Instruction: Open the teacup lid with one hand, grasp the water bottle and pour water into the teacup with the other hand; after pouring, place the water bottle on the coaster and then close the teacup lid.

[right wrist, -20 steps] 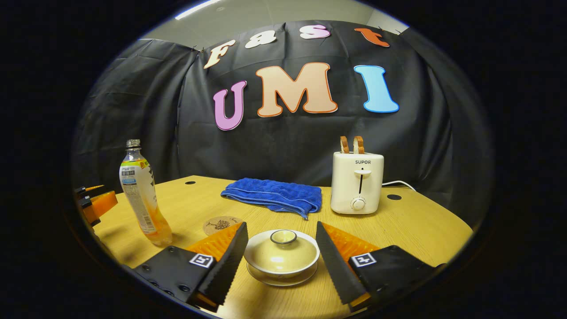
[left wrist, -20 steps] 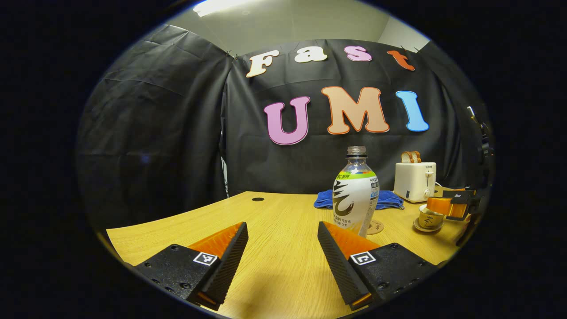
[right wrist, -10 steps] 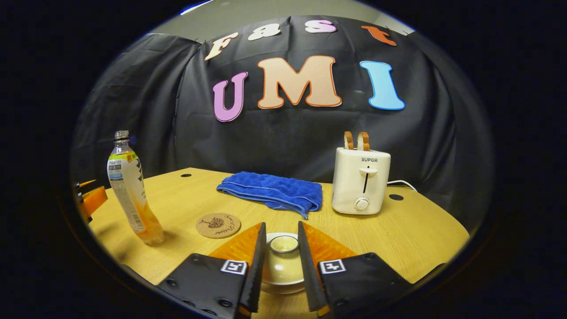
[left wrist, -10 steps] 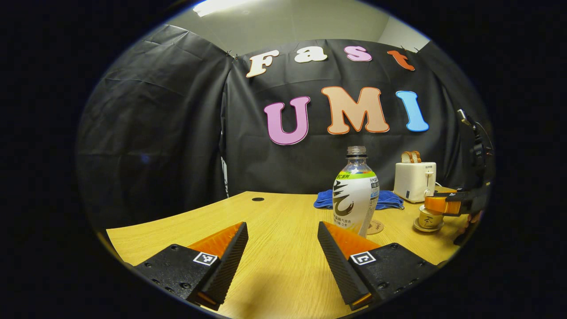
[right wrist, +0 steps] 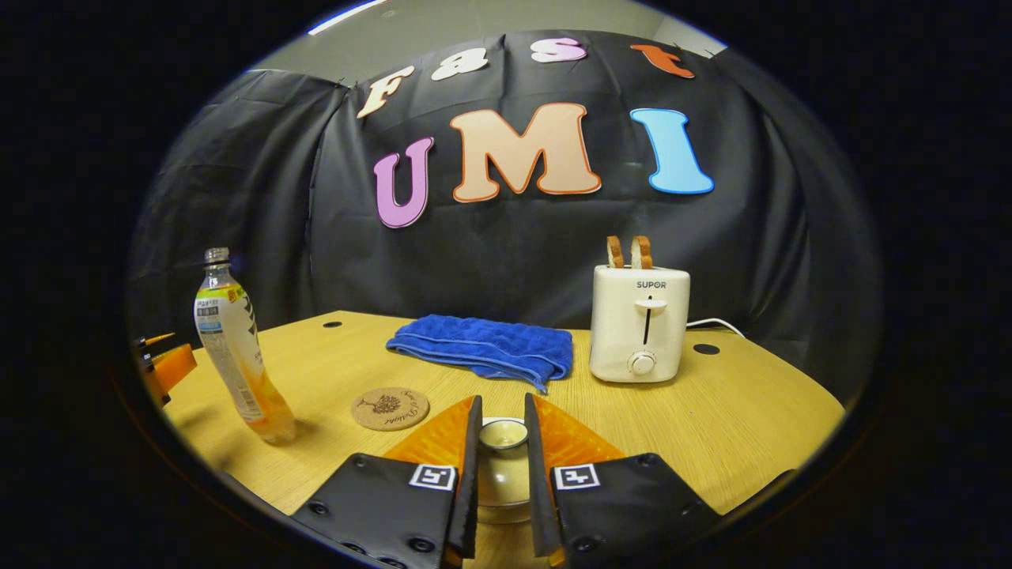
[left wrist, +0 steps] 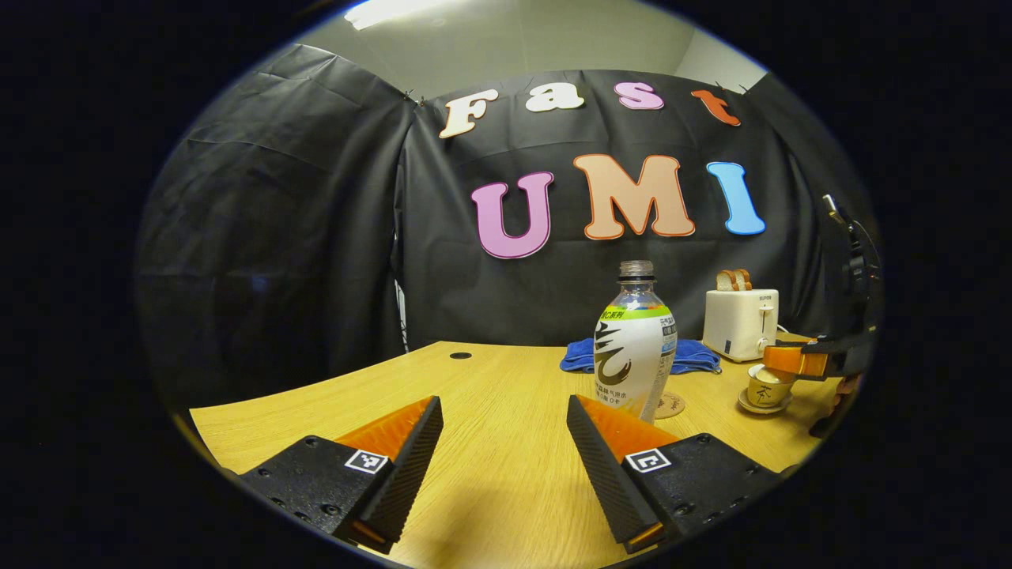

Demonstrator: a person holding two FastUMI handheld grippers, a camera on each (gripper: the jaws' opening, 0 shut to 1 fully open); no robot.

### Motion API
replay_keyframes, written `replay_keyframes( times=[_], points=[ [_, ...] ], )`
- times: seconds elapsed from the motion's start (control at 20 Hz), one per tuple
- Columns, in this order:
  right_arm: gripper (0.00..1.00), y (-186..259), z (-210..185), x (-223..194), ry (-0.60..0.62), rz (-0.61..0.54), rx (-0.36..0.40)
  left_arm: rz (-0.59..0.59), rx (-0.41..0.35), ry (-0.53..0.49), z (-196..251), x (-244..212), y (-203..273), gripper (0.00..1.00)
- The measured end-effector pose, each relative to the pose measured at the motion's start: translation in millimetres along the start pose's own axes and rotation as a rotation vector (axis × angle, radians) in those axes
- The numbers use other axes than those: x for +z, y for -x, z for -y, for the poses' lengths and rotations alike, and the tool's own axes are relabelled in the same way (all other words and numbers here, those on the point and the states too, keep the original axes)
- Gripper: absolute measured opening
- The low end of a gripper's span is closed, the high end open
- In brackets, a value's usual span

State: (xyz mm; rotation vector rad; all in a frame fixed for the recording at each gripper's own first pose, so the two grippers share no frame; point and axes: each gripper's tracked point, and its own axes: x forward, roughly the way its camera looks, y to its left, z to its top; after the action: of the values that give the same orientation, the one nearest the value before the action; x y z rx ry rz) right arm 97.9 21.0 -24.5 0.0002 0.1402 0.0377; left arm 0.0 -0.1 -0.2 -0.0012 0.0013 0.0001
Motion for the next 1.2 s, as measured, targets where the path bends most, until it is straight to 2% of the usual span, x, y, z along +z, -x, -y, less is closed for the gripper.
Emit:
replay_keyframes(
  times=[0.15, 0.45, 0.6, 0.9, 1.2],
  points=[
    [0.3, 8, 2, 9, 0.012, 0.063, -0.021, 0.0, 0.0, 0.0, 0, 0, 0, 0.93],
    [0.3, 24, 7, 12, 0.001, 0.097, -0.027, 0.001, -0.025, 0.002, 4, 1, 4, 0.93],
    [0.31, 39, 12, 13, 0.001, 0.118, -0.037, 0.003, -0.074, 0.003, 15, 1, 9, 0.93],
    [0.3, 67, 30, 13, -0.002, 0.135, -0.097, 0.009, -0.238, 0.006, 49, 2, 16, 0.92],
    [0.3, 89, 43, 12, -0.003, 0.137, -0.12, 0.004, -0.32, 0.01, 71, 1, 11, 0.92]
  ],
)
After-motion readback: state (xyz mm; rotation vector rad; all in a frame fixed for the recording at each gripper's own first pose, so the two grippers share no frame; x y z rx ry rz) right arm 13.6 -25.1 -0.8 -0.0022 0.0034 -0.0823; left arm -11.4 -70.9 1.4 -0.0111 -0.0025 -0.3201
